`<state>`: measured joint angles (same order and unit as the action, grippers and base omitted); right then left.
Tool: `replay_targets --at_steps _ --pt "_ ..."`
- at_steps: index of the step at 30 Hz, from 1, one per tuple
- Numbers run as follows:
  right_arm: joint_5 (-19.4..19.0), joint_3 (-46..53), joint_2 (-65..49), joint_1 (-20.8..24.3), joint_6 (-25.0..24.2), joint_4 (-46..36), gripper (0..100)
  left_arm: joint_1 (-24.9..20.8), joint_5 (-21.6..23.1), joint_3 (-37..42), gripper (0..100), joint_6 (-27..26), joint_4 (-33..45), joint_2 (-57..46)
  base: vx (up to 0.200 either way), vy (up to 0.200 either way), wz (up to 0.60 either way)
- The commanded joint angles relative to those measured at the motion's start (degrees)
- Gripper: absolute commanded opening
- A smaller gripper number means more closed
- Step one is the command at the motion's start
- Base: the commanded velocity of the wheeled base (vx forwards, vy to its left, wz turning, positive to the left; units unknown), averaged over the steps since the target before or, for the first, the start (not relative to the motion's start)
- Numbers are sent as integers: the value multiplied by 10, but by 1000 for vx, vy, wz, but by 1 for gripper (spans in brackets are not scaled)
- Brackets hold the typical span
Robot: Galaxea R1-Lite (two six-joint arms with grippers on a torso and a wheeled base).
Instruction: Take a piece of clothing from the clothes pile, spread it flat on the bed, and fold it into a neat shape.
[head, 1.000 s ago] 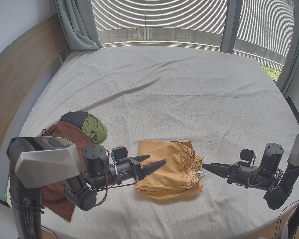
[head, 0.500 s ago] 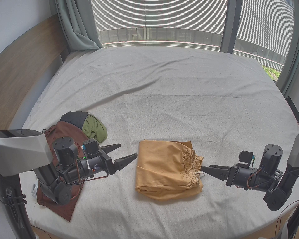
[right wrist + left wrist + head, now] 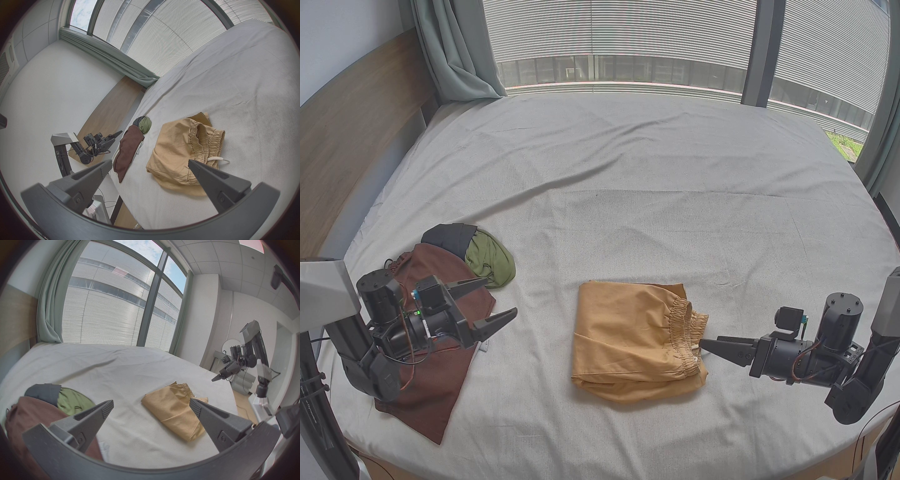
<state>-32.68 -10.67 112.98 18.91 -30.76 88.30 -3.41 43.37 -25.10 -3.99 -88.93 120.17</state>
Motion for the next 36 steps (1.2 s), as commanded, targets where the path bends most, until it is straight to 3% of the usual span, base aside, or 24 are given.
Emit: replay_targets --at_steps 1,5,16,36 --pt "0 4 13 2 0 0 100 50 34 33 100 -40 0 -12 0 0 0" --pt "0 4 15 6 0 0 100 57 47 60 100 -79 1 -2 0 0 0" --pt "3 -3 58 -2 1 2 100 86 90 56 100 -84 1 14 0 0 0" --pt "34 -54 217 -19 21 3 100 91 91 43 100 -92 2 21 0 0 0"
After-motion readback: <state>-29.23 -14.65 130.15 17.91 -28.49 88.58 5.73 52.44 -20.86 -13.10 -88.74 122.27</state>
